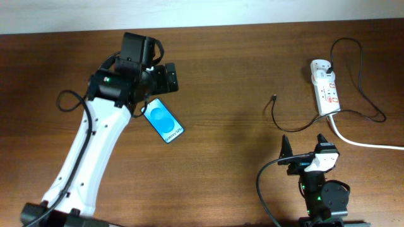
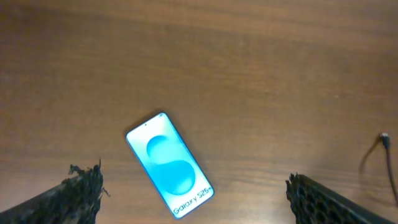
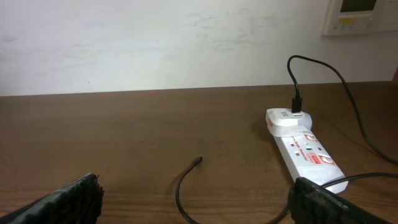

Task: Plug charger to phone and switch on socket
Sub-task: 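Move the left gripper down over the blue phone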

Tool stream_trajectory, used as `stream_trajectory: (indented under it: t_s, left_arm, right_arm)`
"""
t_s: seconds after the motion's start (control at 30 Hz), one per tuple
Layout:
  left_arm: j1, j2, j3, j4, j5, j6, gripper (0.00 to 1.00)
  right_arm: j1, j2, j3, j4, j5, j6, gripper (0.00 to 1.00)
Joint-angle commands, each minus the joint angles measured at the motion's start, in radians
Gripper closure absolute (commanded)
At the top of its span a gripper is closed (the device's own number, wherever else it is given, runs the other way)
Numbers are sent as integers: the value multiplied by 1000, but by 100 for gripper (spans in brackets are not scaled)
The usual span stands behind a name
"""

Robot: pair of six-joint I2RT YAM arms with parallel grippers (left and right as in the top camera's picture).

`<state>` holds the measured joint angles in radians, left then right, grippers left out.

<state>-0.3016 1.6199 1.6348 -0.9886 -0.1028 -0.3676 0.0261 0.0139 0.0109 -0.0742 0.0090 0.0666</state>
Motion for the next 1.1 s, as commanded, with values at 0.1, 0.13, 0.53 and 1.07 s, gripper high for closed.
stream_trajectory:
  t_s: [0.1,0.13,0.53,1.07]
  left_arm:
    - [1,176,198,-156,-87,-29,1]
    - [2,198,199,-164,-89,-29,1]
    - [3,318,199,-167,-89,-64,1]
    - [39,554,199,-220,-4,-362,1]
  right_arm:
    - [6,-8,-5,-5,-2,-7,1]
    - [6,-8,-5,-5,-2,-7,1]
    - [6,-8,-5,-5,-2,-7,1]
    - [6,-8,-5,-5,-2,-7,1]
